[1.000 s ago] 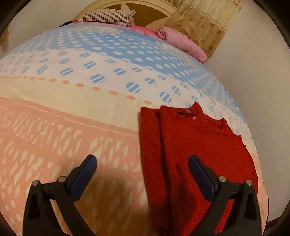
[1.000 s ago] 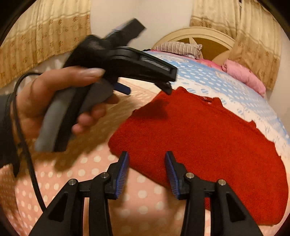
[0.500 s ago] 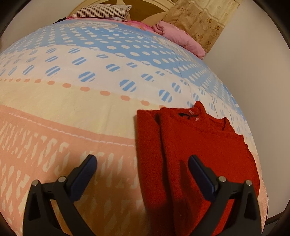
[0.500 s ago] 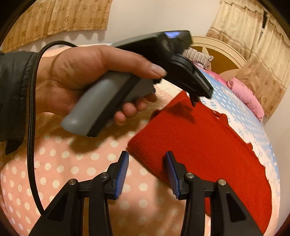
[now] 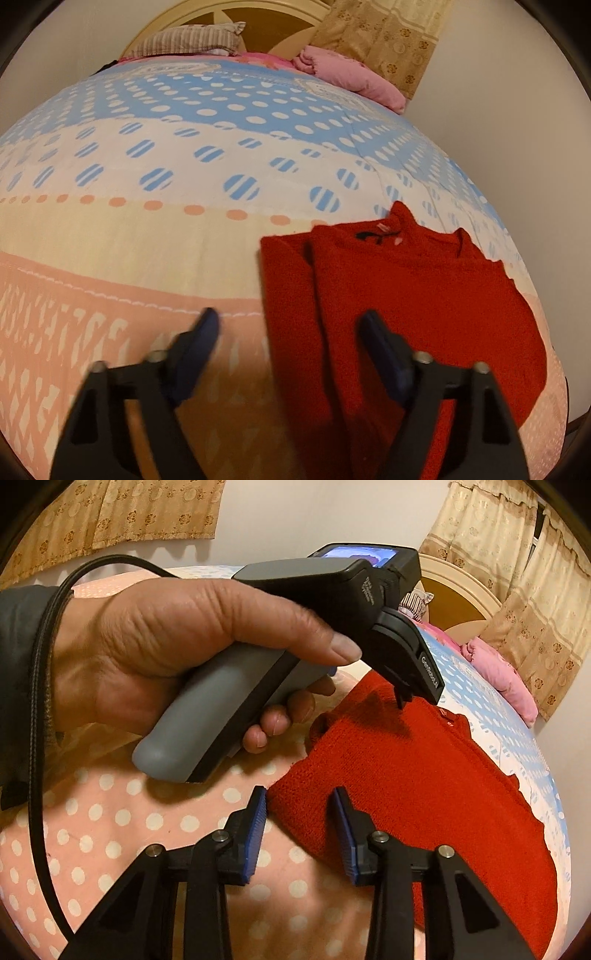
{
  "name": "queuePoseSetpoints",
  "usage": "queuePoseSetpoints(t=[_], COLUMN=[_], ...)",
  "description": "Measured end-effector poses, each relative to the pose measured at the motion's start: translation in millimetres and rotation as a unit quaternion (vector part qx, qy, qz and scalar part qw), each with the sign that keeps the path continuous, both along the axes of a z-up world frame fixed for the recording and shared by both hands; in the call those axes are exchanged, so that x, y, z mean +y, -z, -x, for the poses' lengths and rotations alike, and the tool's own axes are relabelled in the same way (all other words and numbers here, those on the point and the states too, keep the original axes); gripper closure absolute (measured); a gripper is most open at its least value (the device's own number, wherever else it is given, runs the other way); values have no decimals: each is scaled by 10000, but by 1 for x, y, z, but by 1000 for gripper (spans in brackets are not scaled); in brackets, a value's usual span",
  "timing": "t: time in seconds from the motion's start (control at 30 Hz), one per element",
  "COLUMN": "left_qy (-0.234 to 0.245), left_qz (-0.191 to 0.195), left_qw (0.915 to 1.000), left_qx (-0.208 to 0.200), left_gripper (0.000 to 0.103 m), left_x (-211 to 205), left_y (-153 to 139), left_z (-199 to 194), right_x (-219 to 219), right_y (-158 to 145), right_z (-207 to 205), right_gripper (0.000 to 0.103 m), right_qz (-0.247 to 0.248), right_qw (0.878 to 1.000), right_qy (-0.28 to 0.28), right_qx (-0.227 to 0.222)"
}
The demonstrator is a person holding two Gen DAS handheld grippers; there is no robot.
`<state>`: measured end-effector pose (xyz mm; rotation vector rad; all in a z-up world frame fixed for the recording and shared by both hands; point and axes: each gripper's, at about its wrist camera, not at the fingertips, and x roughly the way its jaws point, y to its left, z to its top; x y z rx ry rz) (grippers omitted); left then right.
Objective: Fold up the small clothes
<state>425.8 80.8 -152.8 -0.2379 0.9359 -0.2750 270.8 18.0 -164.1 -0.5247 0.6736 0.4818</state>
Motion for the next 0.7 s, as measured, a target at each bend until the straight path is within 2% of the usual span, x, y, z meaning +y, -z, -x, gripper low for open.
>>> queuePoseSetpoints(t=[0.13,0.3,0.4,0.5,0.7], left_qy=[22,32,127,152,118], left_qz=[-16,-42,86,58,184], left_qw=[10000,10000,9999,9999,9996], left_qx=[-17,-4,55,59,154], left_gripper=[43,65,80,86,90], left_x=[-3,-6,-7,-10,-7], left_y=[0,0,-1,-4,-12], left_z=[-1,-1,-2,-2,-4], right_x=[1,0,-2,-3,-21], right_y=[2,1,1,-1,-17], right_z=[5,6,7,7,4], right_gripper=[73,83,86,89,92], right_qz=[9,-42,-82,-138,-654], right_qw=[10000,10000,9999,9999,9978], right_qy=[-15,31,64,72,127], right_qx=[2,11,17,17,54])
